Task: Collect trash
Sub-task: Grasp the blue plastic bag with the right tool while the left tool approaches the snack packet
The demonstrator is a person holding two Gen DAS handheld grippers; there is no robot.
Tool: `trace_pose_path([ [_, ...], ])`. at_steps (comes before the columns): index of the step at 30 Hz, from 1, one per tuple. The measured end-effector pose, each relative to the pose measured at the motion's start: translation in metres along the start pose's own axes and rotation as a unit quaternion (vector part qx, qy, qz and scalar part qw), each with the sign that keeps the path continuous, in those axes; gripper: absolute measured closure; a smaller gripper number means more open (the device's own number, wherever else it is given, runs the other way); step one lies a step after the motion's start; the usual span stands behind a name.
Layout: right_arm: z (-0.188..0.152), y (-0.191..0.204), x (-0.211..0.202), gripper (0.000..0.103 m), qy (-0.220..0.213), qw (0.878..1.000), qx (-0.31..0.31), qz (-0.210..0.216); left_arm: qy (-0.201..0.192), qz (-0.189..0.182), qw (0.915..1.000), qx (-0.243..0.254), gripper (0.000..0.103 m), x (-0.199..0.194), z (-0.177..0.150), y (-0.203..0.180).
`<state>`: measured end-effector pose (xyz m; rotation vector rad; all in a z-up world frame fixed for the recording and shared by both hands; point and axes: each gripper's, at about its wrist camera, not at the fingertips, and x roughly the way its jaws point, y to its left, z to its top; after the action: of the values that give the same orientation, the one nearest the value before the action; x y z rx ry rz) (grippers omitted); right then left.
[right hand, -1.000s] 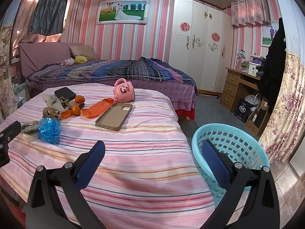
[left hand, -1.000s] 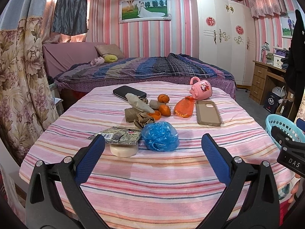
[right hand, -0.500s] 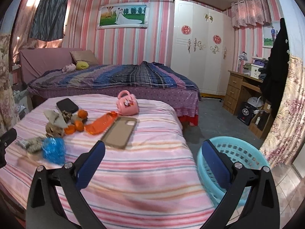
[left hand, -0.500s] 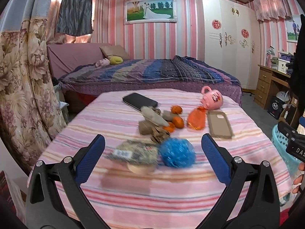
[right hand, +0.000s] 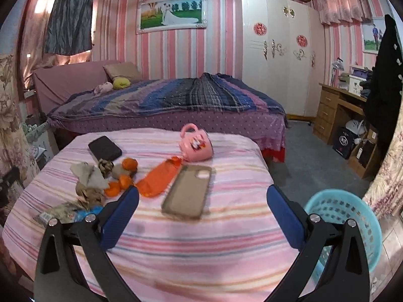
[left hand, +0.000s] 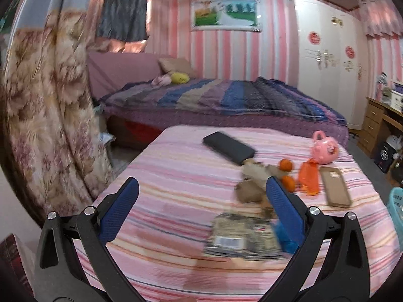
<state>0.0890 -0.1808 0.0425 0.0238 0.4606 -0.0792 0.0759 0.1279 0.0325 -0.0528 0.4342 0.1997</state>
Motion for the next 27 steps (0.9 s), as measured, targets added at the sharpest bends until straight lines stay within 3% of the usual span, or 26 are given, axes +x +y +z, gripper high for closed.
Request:
trace_pose_path([
  [4, 0.002, 0.009, 0.017, 0.004, 0.008, 1.0, -0.004, 0.013, 0.033, 0.012, 0.9991, -0.022, 0.005, 0.026, -0.011, 0.023],
  [8, -0.012, 0.015, 0.036, 0.004, 0.023, 1.0, -0.016, 0.005, 0.05, 0.024, 0.9984, -0.009, 0.005, 0.046, -0.017, 0.029],
  [13, -0.02, 0.019, 0.051, 0.004, 0.044, 0.999, -0.026, 0.0, 0.079, 0.011, 0.9968, -0.001, 0.005, 0.069, -0.026, 0.03],
  [19, -0.025, 0.024, 0.053, 0.004, 0.034, 0.998, -0.038, -0.032, 0.082, 0.022, 0.9963, 0.016, 0.005, 0.076, -0.03, 0.027],
  [27, -0.037, 0.02, 0.066, 0.004, 0.09, 0.996, -0.017, 0.012, 0.079, 0.029, 0.9963, 0.021, 0.005, 0.073, -0.034, 0.032],
])
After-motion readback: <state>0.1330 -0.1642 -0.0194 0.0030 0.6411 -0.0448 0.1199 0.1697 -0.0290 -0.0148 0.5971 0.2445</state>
